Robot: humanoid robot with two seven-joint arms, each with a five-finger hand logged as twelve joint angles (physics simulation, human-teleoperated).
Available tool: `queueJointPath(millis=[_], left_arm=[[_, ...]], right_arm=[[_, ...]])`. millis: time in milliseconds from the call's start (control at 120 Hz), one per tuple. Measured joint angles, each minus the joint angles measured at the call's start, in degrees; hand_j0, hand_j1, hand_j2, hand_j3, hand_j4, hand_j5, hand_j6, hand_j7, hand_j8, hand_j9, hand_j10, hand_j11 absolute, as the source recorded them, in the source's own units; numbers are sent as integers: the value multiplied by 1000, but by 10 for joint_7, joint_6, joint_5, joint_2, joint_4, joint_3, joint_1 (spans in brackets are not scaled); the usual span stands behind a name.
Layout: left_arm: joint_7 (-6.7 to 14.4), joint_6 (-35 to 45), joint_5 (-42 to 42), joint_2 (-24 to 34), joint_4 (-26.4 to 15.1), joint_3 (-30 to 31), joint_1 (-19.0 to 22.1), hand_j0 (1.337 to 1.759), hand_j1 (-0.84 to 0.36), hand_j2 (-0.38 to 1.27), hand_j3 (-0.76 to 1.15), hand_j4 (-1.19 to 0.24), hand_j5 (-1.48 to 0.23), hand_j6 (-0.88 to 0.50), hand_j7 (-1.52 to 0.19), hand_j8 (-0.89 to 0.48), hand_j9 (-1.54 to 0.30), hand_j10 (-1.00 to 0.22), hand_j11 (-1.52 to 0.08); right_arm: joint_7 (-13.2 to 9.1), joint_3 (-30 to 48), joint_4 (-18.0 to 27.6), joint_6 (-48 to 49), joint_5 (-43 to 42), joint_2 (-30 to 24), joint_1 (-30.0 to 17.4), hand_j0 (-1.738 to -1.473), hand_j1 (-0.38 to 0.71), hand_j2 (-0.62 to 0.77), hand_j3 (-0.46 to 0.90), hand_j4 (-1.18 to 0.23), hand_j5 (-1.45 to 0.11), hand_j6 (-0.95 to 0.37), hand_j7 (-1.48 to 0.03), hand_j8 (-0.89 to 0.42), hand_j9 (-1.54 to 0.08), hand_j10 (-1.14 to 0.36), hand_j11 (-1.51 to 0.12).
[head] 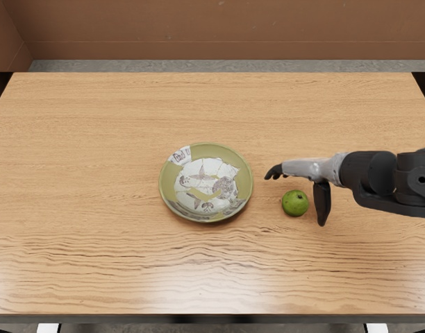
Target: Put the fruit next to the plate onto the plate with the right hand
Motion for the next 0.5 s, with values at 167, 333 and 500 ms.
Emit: queueJointPath(millis=[167, 333, 500], left_arm=[[0, 0, 0, 0, 0, 0, 0, 1658, 325, 4, 0, -20, -26, -20, -26, -20, -26, -20, -26], [0, 0, 0, 0, 0, 0, 0, 1658, 326, 4, 0, -20, -25, -20, -25, -20, -25, -20, -25], [0, 0, 0, 0, 0, 0, 0, 1658, 326, 4, 0, -20, -25, -20, -25, -20, -25, -20, -25]], right_arm=[[0, -2, 0, -28, -27, 11, -14, -1658, -145, -32, 0, -174, -222, -176, -222, -175, -222, -173, -222], [0, -3, -1, -41, -40, 19, -27, -1658, -143, -33, 0, -176, -225, -178, -225, -177, -225, -176, -225], [0, -3, 0, -45, -42, 19, -36, -1658, -134, -34, 0, -184, -235, -186, -235, -184, -235, -183, -235]])
